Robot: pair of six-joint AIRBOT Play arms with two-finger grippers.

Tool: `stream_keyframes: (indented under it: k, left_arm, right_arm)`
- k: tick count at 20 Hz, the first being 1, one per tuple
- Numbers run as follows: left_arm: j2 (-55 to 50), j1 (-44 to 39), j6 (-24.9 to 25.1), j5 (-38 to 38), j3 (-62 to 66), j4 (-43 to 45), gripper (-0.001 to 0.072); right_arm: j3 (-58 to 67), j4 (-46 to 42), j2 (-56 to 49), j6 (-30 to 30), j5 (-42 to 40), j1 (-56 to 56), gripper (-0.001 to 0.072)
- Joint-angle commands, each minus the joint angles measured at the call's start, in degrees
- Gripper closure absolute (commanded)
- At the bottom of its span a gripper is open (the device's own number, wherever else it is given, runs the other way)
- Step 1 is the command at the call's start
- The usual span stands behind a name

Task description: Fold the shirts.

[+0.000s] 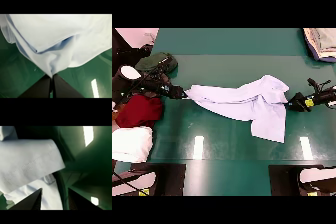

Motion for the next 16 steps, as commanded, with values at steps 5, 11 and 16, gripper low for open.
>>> stream_keyframes:
  k: [5, 11, 16]
  left_arm:
    - [0.04, -0.02, -1.42, 1.75, 0.09, -0.26, 0.0680]
    - [2.16, 1.25, -8.31, -4.46, 0.81, -0.20, 0.0681]
    - [11.15, 7.65, -11.26, -4.31, 14.25, -1.05, 0.0681]
  right_arm:
    - [0.02, 1.51, -1.05, -1.46, -1.44, 5.07, 0.0414]
    - [0.22, 1.73, 5.55, -1.53, 1.88, 5.33, 0.0693]
    - [12.31, 1.70, 20.61, 0.42, 0.79, 1.68, 0.0693]
